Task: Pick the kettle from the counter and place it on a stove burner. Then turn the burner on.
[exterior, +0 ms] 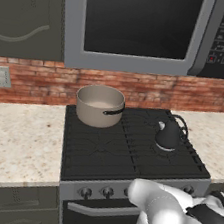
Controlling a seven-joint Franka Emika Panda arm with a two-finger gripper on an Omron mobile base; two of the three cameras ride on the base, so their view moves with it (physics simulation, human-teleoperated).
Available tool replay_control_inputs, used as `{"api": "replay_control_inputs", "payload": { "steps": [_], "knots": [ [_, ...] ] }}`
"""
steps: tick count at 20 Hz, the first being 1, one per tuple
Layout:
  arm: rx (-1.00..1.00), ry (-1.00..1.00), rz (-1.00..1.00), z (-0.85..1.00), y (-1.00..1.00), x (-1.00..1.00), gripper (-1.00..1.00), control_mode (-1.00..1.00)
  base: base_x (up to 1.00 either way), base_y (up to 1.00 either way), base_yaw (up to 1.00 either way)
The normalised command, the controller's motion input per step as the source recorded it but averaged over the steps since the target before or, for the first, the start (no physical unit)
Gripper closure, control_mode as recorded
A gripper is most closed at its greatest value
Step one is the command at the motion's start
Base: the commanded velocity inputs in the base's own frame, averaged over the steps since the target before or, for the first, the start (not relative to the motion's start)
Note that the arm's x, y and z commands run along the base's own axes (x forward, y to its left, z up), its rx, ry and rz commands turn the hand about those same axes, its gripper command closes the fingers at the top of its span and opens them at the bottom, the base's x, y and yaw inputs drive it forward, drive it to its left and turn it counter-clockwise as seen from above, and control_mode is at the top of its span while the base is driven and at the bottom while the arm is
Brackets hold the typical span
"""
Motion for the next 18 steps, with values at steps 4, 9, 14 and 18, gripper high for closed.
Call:
{"api": "replay_control_inputs", "payload": {
  "steps": [4, 9, 14, 18],
  "knots": [
    [0.0, 0.0, 0.0, 0.0, 0.0, 0.21, -1.0, -1.0, 0.0, 0.0, 0.0],
    [0.01, 0.0, 0.0, 0.0, -0.1, 0.07, -1.0, -1.0, 0.0, 0.0, 0.0],
    [0.01, 0.0, 0.0, 0.0, -0.07, 0.0, -1.0, -1.0, 0.0, 0.0, 0.0],
    [0.0, 0.0, 0.0, 0.0, -0.03, 0.05, -1.0, -1.0, 0.0, 0.0, 0.0]
  ]
}}
